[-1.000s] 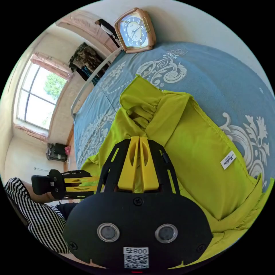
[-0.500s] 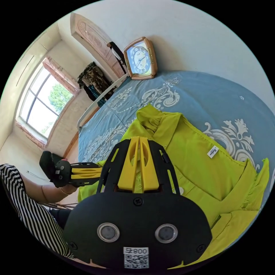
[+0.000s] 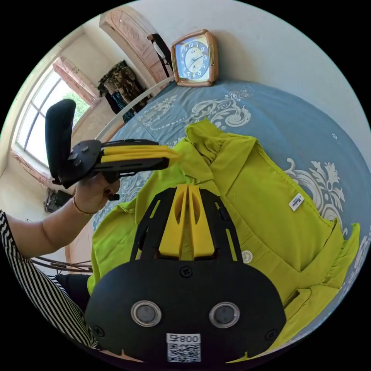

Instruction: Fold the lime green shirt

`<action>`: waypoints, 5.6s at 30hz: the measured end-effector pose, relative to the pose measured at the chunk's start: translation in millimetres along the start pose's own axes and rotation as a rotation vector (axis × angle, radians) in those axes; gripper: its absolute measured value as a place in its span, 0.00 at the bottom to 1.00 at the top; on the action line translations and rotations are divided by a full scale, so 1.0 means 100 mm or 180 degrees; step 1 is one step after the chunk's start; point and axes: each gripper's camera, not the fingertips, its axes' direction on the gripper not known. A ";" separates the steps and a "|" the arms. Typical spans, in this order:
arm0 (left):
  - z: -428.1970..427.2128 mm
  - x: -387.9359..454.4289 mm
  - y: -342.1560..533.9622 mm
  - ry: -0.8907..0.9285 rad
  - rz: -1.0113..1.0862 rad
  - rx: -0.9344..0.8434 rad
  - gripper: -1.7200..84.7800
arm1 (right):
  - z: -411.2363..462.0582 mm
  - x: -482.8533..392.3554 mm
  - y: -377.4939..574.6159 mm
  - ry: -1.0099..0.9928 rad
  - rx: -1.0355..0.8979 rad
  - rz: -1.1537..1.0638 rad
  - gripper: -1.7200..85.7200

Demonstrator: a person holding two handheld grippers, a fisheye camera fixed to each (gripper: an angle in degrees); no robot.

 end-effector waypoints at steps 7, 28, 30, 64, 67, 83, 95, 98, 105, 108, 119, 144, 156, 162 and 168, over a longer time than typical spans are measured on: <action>0.04 -0.12 -0.22 -0.0036 -0.0021 -0.0088 0.02 | -0.18 0.04 0.13 -0.0255 0.0215 0.0140 0.02; -0.34 -0.09 -0.36 0.0469 -0.0106 -0.0128 0.09 | -0.88 0.02 0.93 -0.0436 0.0343 0.0615 0.02; -0.28 0.03 -0.49 0.0486 0.0048 -0.0230 0.11 | -0.88 0.06 0.72 -0.0473 0.0324 0.0559 0.02; -0.46 -0.55 -0.28 0.0845 -0.0396 0.0066 0.11 | -1.25 -0.28 0.43 -0.1053 0.0837 0.0704 0.02; -0.59 -0.53 -0.23 0.0820 -0.0307 0.0156 0.13 | -0.92 -0.57 0.18 -0.0827 0.0229 0.0465 0.02; -0.98 -0.60 0.40 0.0845 -0.0483 0.0072 0.11 | -1.40 -0.70 0.75 -0.0696 0.0333 0.0939 0.02; -0.67 -0.56 0.14 0.0828 -0.0322 -0.0372 0.10 | -2.33 -0.61 2.13 0.0553 0.0335 0.1899 0.02; -0.73 -0.59 0.12 0.0744 -0.0300 -0.0420 0.10 | -2.25 -0.60 2.05 0.0491 0.0279 0.1900 0.02; -1.37 -0.83 0.54 0.0781 -0.0429 -0.0271 0.11 | -2.80 -0.88 2.31 0.0534 0.0278 0.1913 0.02; -1.67 -1.01 0.98 0.0990 -0.0612 -0.0320 0.12 | -3.17 -1.05 2.84 0.0415 0.0271 0.2044 0.03; -2.35 -1.86 3.16 0.1421 -0.2196 -0.0796 0.15 | -4.03 -1.89 5.45 -0.0458 0.0387 0.3115 0.09; -2.19 -2.31 4.61 0.2680 -0.2783 -0.0601 0.19 | -3.93 -1.96 6.69 -0.1525 0.0706 0.3260 0.13; -2.22 -2.22 5.05 0.3135 -0.2581 -0.0559 0.05 | -3.86 -2.08 6.77 -0.1722 0.0496 0.3122 0.07; -2.60 -2.22 5.39 0.3303 -0.2612 -0.0181 0.04 | -4.10 -2.31 6.95 -0.1778 0.0563 0.2999 0.03; -3.12 -2.20 5.57 0.3412 -0.2405 0.0188 0.03 | -4.64 -2.65 7.22 -0.1879 0.0974 0.2801 0.03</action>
